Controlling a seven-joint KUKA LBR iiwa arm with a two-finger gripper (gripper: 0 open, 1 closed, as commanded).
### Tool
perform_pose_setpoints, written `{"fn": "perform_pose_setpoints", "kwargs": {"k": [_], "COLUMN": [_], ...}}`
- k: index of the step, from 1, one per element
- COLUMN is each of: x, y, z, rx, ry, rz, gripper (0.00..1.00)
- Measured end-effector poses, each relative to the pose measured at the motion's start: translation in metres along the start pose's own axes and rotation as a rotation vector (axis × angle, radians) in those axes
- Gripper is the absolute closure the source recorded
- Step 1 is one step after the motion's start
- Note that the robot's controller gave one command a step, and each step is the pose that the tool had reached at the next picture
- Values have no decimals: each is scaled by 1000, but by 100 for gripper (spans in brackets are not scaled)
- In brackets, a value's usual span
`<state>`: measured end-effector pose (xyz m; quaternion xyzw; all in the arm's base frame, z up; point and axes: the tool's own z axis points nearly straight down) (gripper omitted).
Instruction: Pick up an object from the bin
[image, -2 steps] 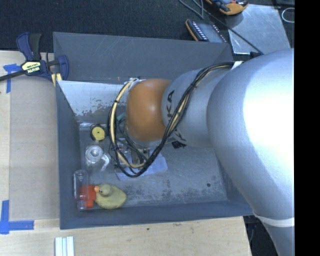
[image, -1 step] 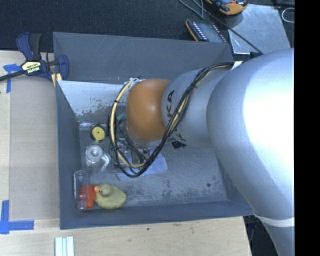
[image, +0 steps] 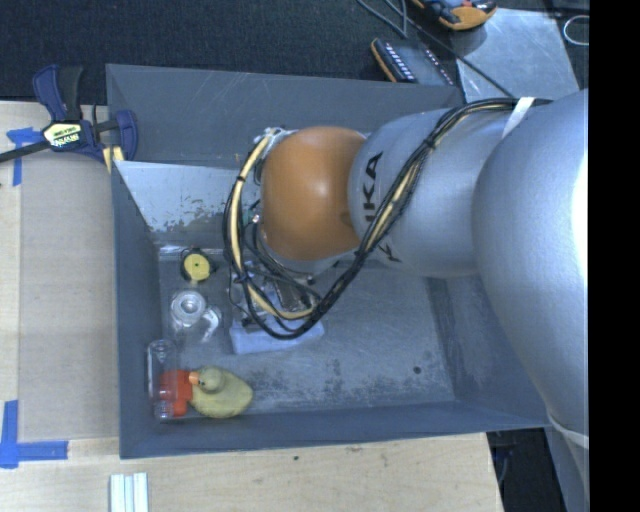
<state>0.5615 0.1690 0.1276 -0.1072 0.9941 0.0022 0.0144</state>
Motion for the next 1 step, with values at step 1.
{"fn": "perform_pose_setpoints", "kwargs": {"k": [1], "x": [29], "y": [-24], "z": [23], "rx": [0], "ry": [-1], "rz": [142], "gripper": [100]}}
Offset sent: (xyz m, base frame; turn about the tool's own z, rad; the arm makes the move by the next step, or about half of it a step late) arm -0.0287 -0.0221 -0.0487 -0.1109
